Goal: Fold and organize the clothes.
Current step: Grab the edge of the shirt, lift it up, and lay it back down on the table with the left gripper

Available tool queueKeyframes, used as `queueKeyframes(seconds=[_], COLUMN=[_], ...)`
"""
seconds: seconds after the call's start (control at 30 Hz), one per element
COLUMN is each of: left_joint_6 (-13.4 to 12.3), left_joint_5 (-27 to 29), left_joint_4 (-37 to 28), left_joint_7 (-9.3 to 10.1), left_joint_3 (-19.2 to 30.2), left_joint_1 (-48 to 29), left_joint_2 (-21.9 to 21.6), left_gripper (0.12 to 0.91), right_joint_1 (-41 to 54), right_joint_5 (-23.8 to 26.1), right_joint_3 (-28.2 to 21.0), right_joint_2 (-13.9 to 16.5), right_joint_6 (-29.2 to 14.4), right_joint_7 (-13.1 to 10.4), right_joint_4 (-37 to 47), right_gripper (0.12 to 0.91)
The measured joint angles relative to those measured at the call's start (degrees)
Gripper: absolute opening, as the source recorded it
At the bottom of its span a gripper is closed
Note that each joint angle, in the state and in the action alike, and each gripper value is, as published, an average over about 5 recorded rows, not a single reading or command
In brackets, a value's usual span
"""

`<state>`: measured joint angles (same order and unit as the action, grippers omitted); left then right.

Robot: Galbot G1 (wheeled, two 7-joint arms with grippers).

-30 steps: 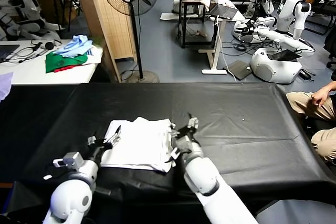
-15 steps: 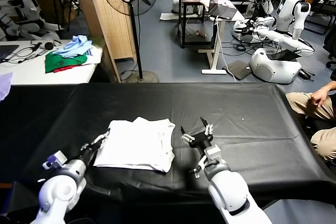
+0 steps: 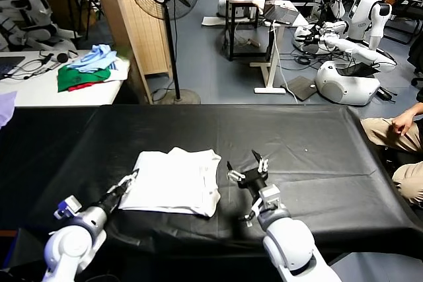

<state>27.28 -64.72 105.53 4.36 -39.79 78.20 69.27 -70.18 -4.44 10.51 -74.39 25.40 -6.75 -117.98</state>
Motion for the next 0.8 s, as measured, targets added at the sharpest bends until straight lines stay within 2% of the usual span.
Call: queueKeyframes(seconds=[0.13, 0.2, 0.27, 0.37, 0.43, 0.63, 0.8], left_joint_6=[0.4, 0.2, -0.1, -1.6, -3.3, -7.2, -9.6], left_joint_5=[0.1, 0.0, 0.5, 4.5, 10.6, 34.6, 49.4], left_joint_4=[0.1, 0.3, 0.9, 2.1, 2.8, 4.3, 5.1], left_joint_7=[-0.12, 0.09, 0.36, 0.64, 0.65, 1.49, 1.6], left_joint_3=[0.2, 0.2, 0.2, 0.6, 1.2, 2.9, 2.2], left_joint_1=[0.1, 0.0, 0.0, 0.0, 0.0, 0.5, 1.9], left_joint_2=[0.1, 0.1, 0.1, 0.0, -0.5, -2.8, -6.2], left_gripper=[0.278, 0.193, 0.149, 0.149, 0.142, 0.142, 0.142], right_joint_1=[-0.4, -0.7, -1.0, -1.7, -2.2, -3.8, -5.3], right_joint_5=[0.1, 0.2, 0.8, 2.2, 3.0, 4.5, 4.8], right_joint_3=[0.3, 0.4, 0.7, 1.3, 1.7, 3.0, 3.8], right_joint_2=[-0.2, -0.3, -0.5, -1.1, -1.4, -1.8, -1.7], right_joint_6=[0.1, 0.2, 0.6, 1.8, 2.7, 4.2, 4.5], right_joint_7=[0.0, -0.1, -0.3, -1.0, -1.5, -2.0, -2.0], right_joint_4=[-0.3, -0.4, -0.6, -0.7, -0.9, -2.1, -2.9], right_gripper=[0.798, 0.798, 0.798, 0.798, 0.798, 0.798, 0.798])
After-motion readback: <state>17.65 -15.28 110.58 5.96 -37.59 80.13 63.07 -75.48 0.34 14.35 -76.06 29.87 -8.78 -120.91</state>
